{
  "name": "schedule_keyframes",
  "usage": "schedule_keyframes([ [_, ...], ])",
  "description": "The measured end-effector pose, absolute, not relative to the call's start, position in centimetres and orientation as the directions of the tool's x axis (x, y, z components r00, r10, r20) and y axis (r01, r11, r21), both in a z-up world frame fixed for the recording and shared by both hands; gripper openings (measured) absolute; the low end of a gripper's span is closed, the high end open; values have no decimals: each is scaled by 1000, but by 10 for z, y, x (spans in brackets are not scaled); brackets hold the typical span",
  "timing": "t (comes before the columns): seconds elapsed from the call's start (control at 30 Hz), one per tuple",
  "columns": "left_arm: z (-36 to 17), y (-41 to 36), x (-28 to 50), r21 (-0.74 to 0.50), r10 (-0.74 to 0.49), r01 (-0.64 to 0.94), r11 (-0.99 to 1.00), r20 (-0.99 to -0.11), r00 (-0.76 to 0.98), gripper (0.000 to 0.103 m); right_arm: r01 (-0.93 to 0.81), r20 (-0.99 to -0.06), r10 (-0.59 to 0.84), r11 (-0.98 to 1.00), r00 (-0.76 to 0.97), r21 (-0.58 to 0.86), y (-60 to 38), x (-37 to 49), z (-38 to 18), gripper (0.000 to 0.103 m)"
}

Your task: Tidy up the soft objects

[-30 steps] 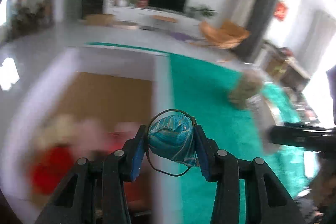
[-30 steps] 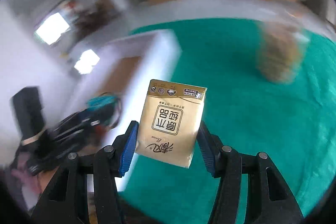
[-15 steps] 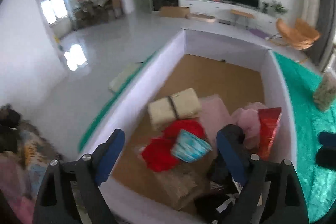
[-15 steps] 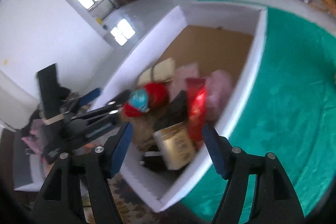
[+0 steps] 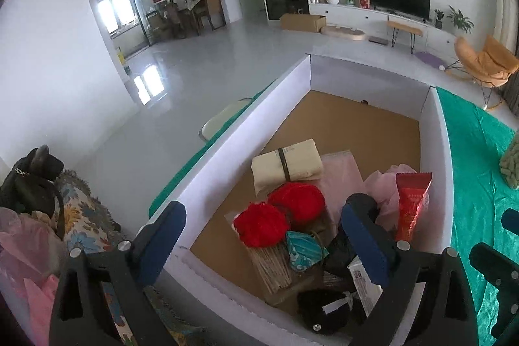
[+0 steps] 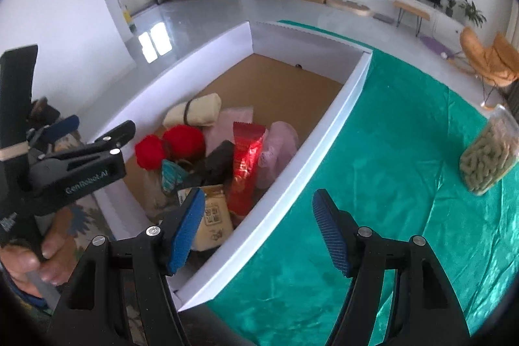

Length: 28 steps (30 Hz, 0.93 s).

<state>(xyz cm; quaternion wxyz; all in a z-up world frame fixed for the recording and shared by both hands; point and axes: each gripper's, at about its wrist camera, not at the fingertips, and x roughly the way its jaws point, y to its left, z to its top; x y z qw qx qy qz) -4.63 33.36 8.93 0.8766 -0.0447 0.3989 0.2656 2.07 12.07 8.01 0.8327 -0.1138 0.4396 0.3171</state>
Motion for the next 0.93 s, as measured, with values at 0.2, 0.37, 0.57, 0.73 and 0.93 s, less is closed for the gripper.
schedule_keyframes([
  [0.2, 91, 333, -50, 132, 427, -493, 860, -715, 553, 96, -633, -806, 422, 770, 414, 78, 123, 23, 78, 72],
  [0.37, 92, 332, -52, 137, 433, -493, 859, -708, 557, 96, -638, -810, 419, 767, 411, 72, 124, 24, 77, 72],
  [0.57, 94, 333, -53, 147, 448, -502, 852, -699, 557, 96, -644, -813, 416, 762, 408, 67, 127, 23, 75, 72],
  [0.73, 96, 335, -54, 128, 432, -498, 858, -704, 563, 96, -642, -815, 414, 764, 406, 69, 128, 24, 73, 72],
  [0.93, 97, 342, -64, 21, 343, -476, 879, -721, 602, 96, -646, -818, 419, 760, 395, 77, 136, 22, 71, 72],
])
